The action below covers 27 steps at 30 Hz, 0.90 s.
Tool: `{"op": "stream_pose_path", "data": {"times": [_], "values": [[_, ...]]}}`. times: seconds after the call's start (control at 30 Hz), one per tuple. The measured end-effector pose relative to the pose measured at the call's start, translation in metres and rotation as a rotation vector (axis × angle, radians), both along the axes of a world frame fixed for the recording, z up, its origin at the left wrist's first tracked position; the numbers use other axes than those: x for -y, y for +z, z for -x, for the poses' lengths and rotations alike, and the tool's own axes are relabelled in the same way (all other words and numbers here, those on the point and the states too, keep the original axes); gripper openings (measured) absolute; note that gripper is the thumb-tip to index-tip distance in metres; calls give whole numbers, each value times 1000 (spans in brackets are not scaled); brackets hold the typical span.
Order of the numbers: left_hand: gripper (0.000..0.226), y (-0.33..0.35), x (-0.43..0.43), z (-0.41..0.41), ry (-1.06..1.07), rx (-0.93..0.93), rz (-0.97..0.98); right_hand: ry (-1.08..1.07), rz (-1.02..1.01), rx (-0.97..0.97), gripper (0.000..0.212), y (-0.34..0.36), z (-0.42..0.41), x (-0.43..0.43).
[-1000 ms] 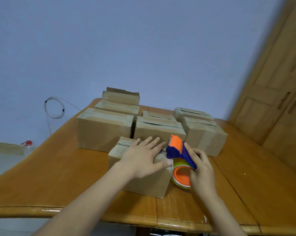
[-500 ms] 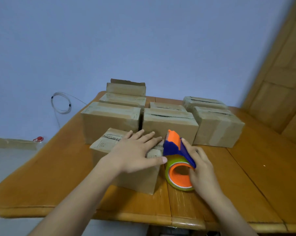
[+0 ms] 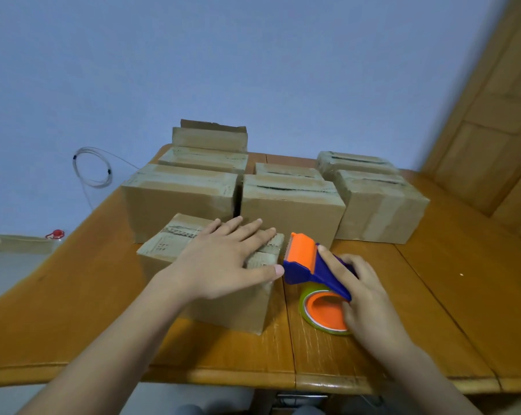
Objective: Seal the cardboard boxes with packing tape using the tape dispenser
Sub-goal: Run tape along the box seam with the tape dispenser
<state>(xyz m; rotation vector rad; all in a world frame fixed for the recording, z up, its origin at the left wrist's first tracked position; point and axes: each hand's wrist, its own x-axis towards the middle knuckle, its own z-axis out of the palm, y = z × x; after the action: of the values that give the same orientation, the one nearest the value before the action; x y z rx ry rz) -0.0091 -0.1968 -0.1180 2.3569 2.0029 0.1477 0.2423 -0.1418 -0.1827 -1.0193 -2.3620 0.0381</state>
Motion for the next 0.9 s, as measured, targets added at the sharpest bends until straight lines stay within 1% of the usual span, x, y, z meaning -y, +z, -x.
{"op": "stream_pose_path", "data": {"times": [0.23, 0.43, 0.47, 0.57, 0.6, 0.8, 0.9], "values": [[96, 2, 1, 0, -10, -5, 20, -16, 3, 55, 113, 2, -11, 7], [96, 1, 0, 1, -14, -10, 11, -86, -7, 186, 118, 17, -14, 12], [95, 1, 1, 1, -13, -8, 11, -86, 1, 232, 114, 23, -13, 13], [96, 0, 1, 2, -18, -9, 12, -34, 55, 338, 92, 38, -14, 15], [96, 0, 1, 2, -21, -8, 11, -34, 70, 369, 89, 41, -14, 15], [104, -2, 1, 7, -80, -40, 4, -28, 50, 453, 85, 57, -13, 11], [99, -3, 2, 10, -125, -65, 7, 13, 78, 374, 87, 57, -21, 4]]}}
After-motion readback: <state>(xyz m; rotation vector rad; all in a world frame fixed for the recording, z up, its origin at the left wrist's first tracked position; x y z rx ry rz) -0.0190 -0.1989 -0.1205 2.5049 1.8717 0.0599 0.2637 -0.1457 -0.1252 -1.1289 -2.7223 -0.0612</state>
